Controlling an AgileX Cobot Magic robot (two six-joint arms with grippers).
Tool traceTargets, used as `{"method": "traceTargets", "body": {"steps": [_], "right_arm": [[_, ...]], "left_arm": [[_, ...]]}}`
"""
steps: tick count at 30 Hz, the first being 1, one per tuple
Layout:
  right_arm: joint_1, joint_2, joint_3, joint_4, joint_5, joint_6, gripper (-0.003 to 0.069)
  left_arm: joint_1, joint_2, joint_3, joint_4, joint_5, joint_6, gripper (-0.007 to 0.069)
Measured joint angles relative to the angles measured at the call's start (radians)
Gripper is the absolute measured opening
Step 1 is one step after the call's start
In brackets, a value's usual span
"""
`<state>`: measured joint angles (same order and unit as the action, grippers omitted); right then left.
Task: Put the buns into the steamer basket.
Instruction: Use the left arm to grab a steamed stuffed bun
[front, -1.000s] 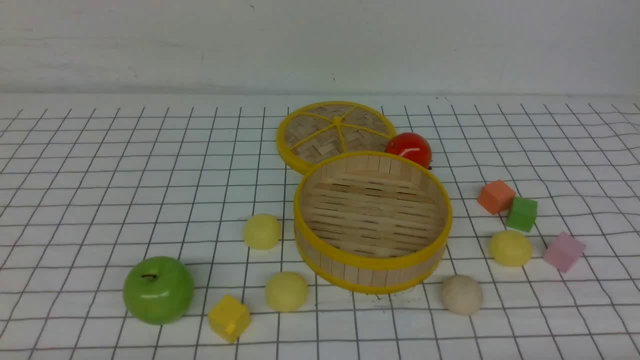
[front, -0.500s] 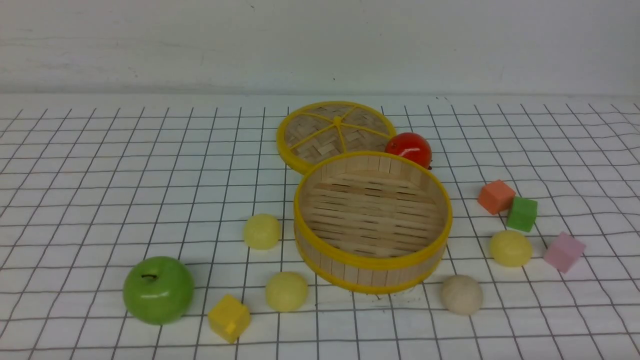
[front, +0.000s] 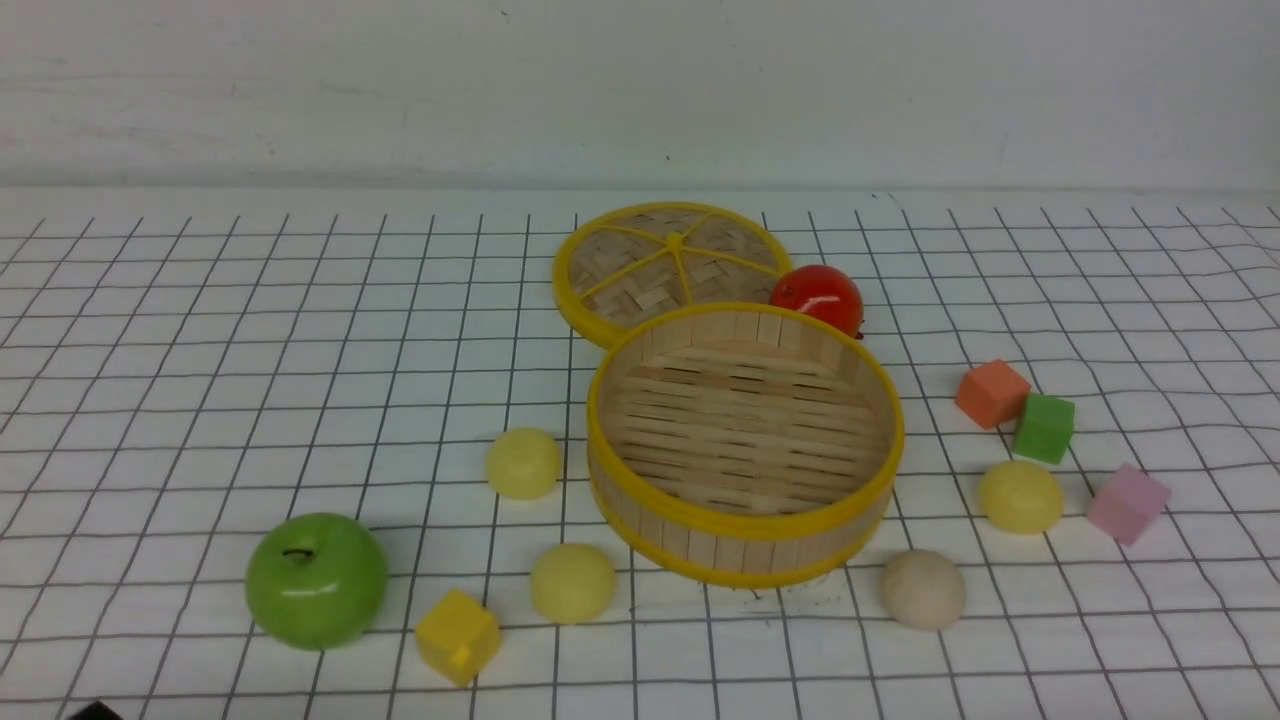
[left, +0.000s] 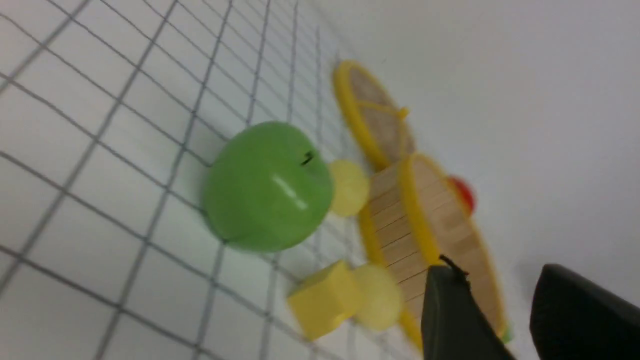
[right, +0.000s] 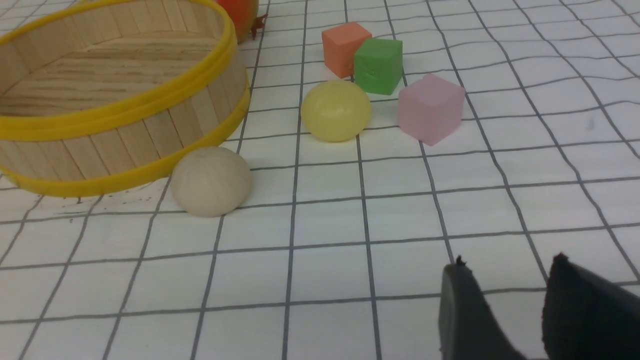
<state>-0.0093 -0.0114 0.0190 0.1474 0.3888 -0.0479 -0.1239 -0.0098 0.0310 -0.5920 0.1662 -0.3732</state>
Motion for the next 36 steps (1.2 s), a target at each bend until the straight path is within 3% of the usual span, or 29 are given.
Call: {"method": "traceTargets", "body": {"steps": [4,6,8,9,12,18,21,24,26,29,32,33,36], "right_arm": [[0.0,0.0,0.0,0.0,0.0,0.0,0.0239],[0.0,0.0,0.0,0.0,0.0,0.0,0.0239],[0.0,0.0,0.0,0.0,0.0,0.0,0.0239],[0.0,0.0,0.0,0.0,0.0,0.0,0.0239],[0.0,0.0,0.0,0.0,0.0,0.0,0.0239],[0.0,0.0,0.0,0.0,0.0,0.0,0.0239],[0.0,0.0,0.0,0.0,0.0,0.0,0.0239],[0.0,0.0,0.0,0.0,0.0,0.0,0.0239],[0.0,0.0,0.0,0.0,0.0,0.0,0.0239],[0.0,0.0,0.0,0.0,0.0,0.0,0.0239],[0.0,0.0,0.0,0.0,0.0,0.0,0.0239],[0.0,0.0,0.0,0.0,0.0,0.0,0.0239],[0.0,0.0,0.0,0.0,0.0,0.0,0.0239]], "left_arm": [[0.0,0.0,-0.008,-0.104,-0.122,-0.014,0.0206],[0.0,0.0,-0.025,-0.108,-0.11,-0.01,0.0181],[0.0,0.0,-0.127,-0.091,-0.027,0.052,0.0085],[0.0,0.0,-0.137,-0.088,-0.018,0.059,0.0077],[0.0,0.062,-0.278,-0.046,0.133,0.148,-0.001],[0.0,0.54,-0.601,0.123,0.681,0.255,-0.0013],[0.0,0.791,-0.708,0.187,0.808,0.311,-0.0013],[0.0,0.941,-0.771,0.19,0.82,0.373,-0.0013],[-0.012,1.148,-0.841,0.119,0.796,0.47,-0.0013],[-0.1,1.275,-0.911,0.107,0.749,0.519,-0.0013],[-0.217,1.344,-0.968,0.161,0.71,0.491,-0.0013],[-0.311,1.386,-1.009,0.241,0.683,0.434,-0.0013],[-0.407,1.436,-1.069,0.366,0.642,0.325,-0.0013]]}}
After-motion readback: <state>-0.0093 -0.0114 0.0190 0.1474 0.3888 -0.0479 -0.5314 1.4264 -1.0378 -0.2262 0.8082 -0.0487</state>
